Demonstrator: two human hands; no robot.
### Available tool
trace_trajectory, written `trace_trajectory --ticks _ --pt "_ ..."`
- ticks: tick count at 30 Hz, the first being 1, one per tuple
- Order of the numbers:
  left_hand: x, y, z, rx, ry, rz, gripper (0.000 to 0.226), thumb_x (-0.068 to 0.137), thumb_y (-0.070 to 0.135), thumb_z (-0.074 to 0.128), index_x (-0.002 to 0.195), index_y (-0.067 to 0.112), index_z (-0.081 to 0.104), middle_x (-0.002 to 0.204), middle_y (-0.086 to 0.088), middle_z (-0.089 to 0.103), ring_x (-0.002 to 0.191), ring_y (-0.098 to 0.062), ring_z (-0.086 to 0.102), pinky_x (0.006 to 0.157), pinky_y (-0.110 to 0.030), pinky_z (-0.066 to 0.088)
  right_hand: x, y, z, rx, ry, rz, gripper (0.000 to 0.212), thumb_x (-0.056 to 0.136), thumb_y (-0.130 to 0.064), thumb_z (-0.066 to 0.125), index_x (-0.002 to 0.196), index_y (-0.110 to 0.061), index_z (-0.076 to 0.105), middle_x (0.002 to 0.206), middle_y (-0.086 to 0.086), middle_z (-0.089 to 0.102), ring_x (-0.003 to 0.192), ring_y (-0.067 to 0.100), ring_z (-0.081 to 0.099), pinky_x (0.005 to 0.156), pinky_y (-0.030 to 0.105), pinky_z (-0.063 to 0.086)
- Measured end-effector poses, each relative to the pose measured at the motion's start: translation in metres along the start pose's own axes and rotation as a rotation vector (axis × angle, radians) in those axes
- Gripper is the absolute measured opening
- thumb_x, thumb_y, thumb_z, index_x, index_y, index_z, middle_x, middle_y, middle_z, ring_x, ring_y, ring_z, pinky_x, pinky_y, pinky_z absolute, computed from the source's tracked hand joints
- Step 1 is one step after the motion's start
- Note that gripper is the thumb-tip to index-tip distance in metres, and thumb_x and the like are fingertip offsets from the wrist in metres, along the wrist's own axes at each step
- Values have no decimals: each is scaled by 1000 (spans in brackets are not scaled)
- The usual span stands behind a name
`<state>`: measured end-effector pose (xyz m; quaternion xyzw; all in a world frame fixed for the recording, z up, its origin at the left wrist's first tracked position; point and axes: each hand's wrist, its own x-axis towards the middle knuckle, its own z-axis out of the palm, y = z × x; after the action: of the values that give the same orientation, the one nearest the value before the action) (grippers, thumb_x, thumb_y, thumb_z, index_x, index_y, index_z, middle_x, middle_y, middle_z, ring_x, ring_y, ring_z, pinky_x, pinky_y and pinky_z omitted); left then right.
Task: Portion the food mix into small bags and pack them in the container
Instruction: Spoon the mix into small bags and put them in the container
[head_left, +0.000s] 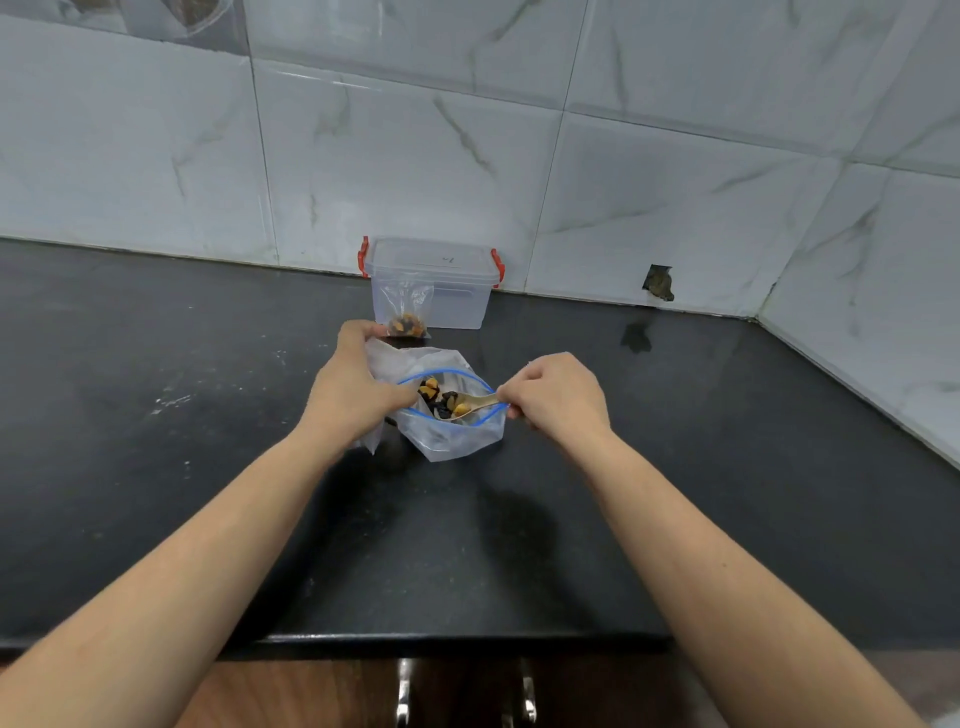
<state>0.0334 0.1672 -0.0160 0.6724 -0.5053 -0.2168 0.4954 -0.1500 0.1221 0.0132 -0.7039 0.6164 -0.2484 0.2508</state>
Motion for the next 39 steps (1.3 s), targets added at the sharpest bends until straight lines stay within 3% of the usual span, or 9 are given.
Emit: trace_trajectory --ticks 4,8,11,18,22,27,33,36,39 --pt "-6 -3 -2 122 151 95 79 64 22 78 130 26 35 115 1 57 103 -24 53 83 -40 46 5 6 -5 129 -17 62 27 76 -14 65 50 -14 57 58 1 52 55 19 45 52 27 34" --pt "-7 -2 -1 156 159 117 81 64 24 80 130 28 34 117 -1 58 110 -26 51 91 -51 46 -4 5 -6 39 35 -50 16 80 -15 60 68 -19 70 67 -9 60 68 10 55 54 23 38" --pt "-9 0 0 148 145 105 80 65 23 80 129 30 33 117 0 57 108 -26 53 87 -50 50 -6 4 -2 31 44 -81 17 82 -15 59 78 -17 75 81 -5 67 77 11 56 59 23 42" --pt "-9 0 -3 145 133 100 78 67 19 79 128 30 33 118 -2 58 104 -25 56 83 -47 53 1 9 -1 250 -26 120 17 78 -8 61 61 -8 61 56 1 49 48 12 36 46 25 27" --pt "-8 3 -3 137 125 116 79 68 20 80 130 29 32 123 -2 57 108 -25 55 86 -48 52 -2 8 -7 261 -39 124 11 78 -7 60 67 -7 63 56 2 47 47 11 32 42 22 25" --pt "-6 3 -4 81 107 151 80 67 22 82 131 28 33 124 0 57 112 -23 53 89 -43 51 -6 0 -34 335 -114 163 23 82 -12 63 60 -15 60 54 -1 47 45 10 33 35 17 21" --pt "-9 6 -5 19 44 200 82 66 25 85 130 30 33 122 5 58 115 -18 51 92 -33 43 -17 -17 -69 345 -134 92 14 82 -13 65 68 -12 64 52 -2 46 44 8 32 41 19 18" --pt "-11 10 -3 31 15 237 84 65 25 85 130 32 33 118 10 56 115 -18 50 95 -39 44 -21 -34 -75 350 -95 24 21 81 -14 67 61 -14 61 53 -2 47 45 9 32 41 19 19" --pt "-12 14 -1 54 10 239 86 62 31 85 128 38 31 122 8 51 116 -19 49 99 -47 43 -24 -53 -67 255 -29 -123 14 78 -13 68 68 -3 65 55 2 48 49 13 36 43 21 25"
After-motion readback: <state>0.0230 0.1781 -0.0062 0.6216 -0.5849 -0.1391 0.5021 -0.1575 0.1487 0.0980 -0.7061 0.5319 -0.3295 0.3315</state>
